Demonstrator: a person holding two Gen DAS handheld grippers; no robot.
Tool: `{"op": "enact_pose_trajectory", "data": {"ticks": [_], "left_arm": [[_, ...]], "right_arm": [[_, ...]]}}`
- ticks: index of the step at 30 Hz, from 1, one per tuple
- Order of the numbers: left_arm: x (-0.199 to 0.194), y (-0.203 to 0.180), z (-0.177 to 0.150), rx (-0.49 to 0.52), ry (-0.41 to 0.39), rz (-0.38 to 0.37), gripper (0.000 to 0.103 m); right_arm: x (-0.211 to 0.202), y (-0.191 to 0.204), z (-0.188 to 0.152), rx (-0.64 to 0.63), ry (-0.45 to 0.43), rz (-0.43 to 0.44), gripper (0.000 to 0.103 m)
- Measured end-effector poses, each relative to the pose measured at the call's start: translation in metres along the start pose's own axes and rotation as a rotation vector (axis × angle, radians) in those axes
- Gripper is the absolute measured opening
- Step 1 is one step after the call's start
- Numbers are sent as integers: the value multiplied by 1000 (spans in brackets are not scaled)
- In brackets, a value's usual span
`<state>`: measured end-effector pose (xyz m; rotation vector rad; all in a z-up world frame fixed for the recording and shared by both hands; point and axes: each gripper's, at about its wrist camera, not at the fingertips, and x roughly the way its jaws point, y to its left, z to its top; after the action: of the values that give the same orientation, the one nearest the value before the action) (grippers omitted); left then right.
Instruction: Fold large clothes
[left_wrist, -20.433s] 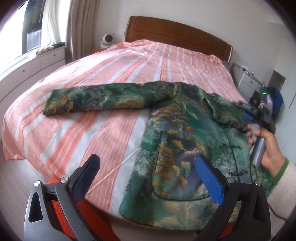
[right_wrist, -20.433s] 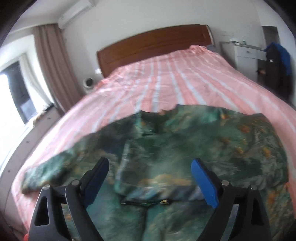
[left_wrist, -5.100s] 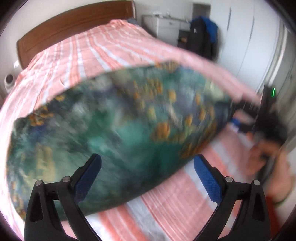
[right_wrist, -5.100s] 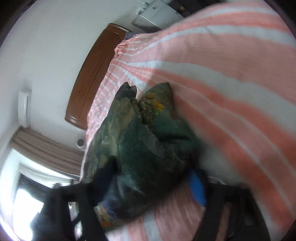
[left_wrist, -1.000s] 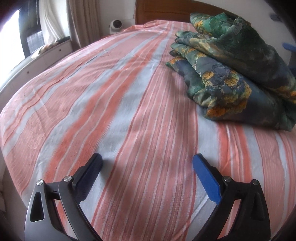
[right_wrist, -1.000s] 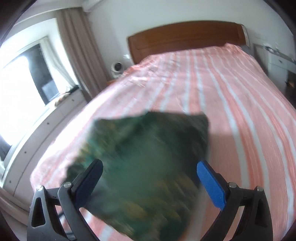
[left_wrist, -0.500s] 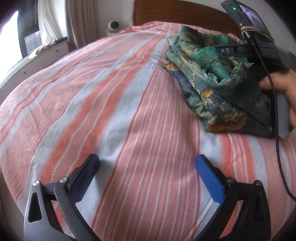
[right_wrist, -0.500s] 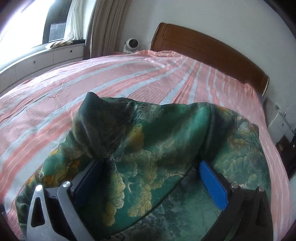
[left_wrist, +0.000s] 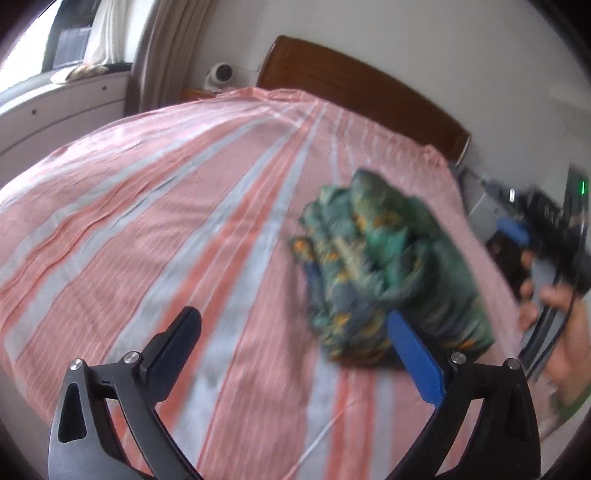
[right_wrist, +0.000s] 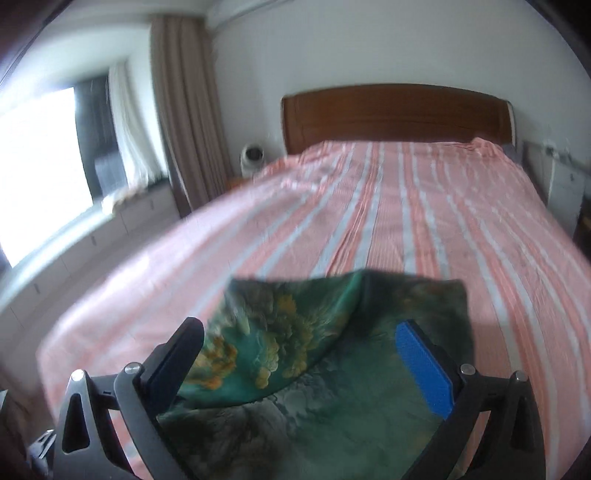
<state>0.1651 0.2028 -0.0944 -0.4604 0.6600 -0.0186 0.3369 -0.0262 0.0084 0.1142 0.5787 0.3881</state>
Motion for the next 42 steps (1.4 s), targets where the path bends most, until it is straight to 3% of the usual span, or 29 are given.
{"op": "enact_pose_trajectory", "data": {"ticks": [2, 5, 7, 9, 11, 12, 16, 19, 23, 26, 28, 29, 31, 33, 36, 42], "left_arm": [[12, -10, 47, -65, 57, -191, 102], [58, -36, 88, -69, 218, -330, 102], [104, -56, 97, -19, 367, -343, 102], [154, -66, 83, 13, 527, -317, 101], [189, -56, 59, 34, 611, -179, 102], [197, -49, 49, 43, 623, -158, 103], [201, -28, 27, 15, 592, -151, 103], [206, -31, 13, 49, 572, -118, 103], [215, -35, 1, 54, 558, -136, 103], [223, -33, -4, 17, 601, -190, 103], [222, -38, -6, 13, 630, -181, 101], [215, -50, -7, 68, 612, -155, 95], [199, -77, -9, 173, 558, -87, 71], [182, -99, -12, 253, 500, -27, 62], [151, -126, -22, 352, 403, 7, 57], [104, -159, -29, 387, 263, 0, 57]], "right_arm": [[-23, -21, 5, 49, -16, 10, 102], [-40, -64, -2, 112, 19, -36, 102], [-39, -90, -16, 143, 65, -58, 102], [-37, -120, -36, 194, 109, -80, 102], [-31, -145, -55, 261, 157, -59, 102], [-28, -156, -65, 296, 185, -35, 102], [1, -179, -90, 373, 321, 153, 102], [35, -181, -105, 431, 426, 349, 102], [79, -185, -119, 551, 510, 472, 103], [97, -180, -120, 530, 541, 429, 102], [95, -164, -112, 423, 536, 379, 94], [92, -152, -107, 339, 533, 345, 89], [81, -118, -97, 103, 510, 245, 82], [66, -80, -94, -126, 453, 148, 78], [43, -39, -97, -316, 344, 62, 74], [-4, -9, -90, -412, 160, 16, 72]]}}
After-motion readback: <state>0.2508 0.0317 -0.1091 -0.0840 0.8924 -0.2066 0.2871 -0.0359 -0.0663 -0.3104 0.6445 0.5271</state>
